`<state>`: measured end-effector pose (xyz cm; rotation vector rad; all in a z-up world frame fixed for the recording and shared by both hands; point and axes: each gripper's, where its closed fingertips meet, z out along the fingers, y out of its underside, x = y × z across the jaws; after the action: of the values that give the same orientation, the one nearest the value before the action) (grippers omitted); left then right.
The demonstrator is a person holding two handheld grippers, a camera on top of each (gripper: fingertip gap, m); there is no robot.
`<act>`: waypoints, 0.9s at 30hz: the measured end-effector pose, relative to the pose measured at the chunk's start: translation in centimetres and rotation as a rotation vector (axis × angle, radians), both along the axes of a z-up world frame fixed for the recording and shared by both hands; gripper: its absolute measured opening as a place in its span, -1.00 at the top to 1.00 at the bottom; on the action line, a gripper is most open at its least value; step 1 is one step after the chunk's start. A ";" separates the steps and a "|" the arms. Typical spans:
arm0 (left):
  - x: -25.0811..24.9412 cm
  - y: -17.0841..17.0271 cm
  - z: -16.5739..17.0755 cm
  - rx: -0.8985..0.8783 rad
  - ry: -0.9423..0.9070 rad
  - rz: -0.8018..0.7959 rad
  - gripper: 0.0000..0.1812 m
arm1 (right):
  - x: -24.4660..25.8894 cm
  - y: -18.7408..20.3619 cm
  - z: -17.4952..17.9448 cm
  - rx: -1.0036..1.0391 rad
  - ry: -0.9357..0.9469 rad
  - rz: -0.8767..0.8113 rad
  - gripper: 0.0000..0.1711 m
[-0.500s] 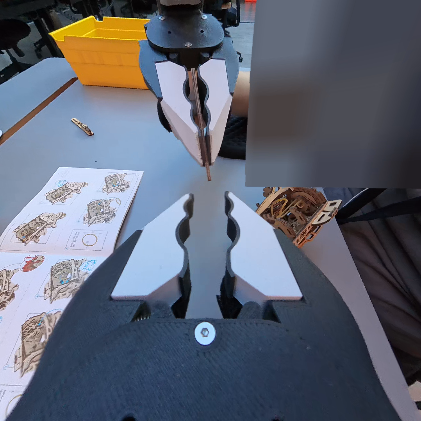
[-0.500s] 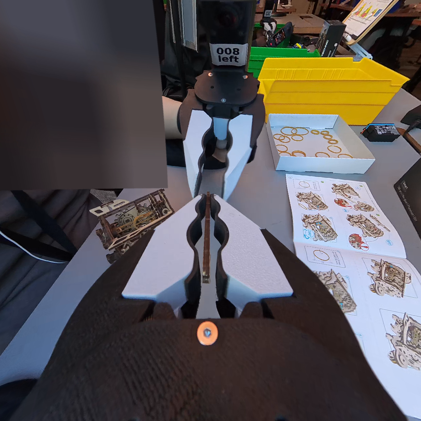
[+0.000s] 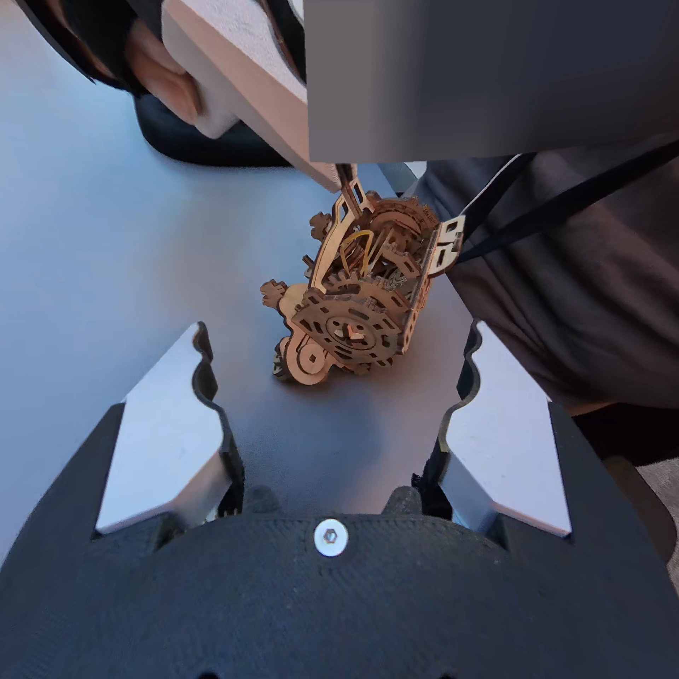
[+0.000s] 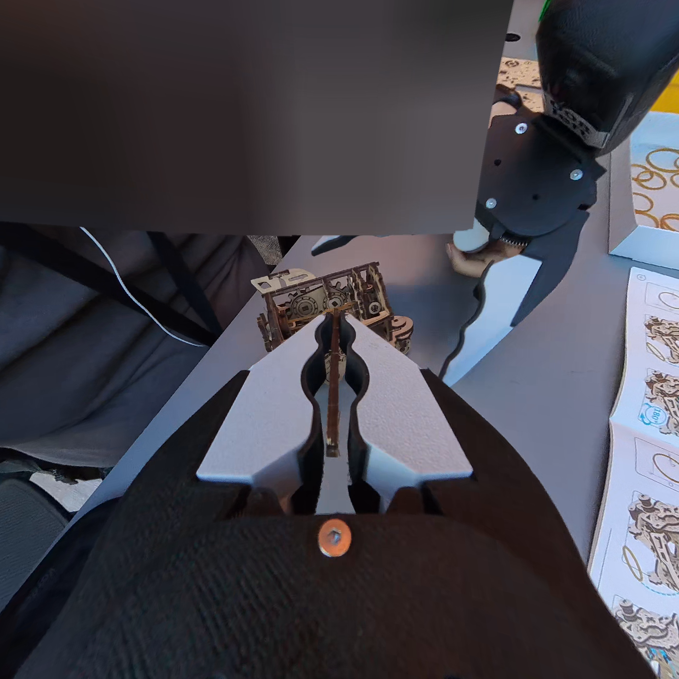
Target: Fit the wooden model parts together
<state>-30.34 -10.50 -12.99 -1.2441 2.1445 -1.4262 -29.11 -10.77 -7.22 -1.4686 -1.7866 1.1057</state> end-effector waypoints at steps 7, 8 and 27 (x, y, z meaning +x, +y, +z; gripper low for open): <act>1.0 -1.1 -0.6 -0.004 0.047 -0.086 -0.26 | 0.1 0.2 0.2 0.007 0.006 -0.004 1.00; 1.0 -1.2 -0.8 0.001 0.061 -0.093 -0.22 | 0.2 0.2 0.3 0.008 0.007 -0.005 0.99; 1.3 3.1 -1.5 0.040 0.095 -0.038 -0.02 | 0.7 4.2 -0.4 0.162 -0.084 -0.058 0.99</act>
<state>-29.04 -7.36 -14.49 -1.2873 2.2586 -1.3579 -28.40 -6.58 -7.65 -1.4785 -1.8323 0.8610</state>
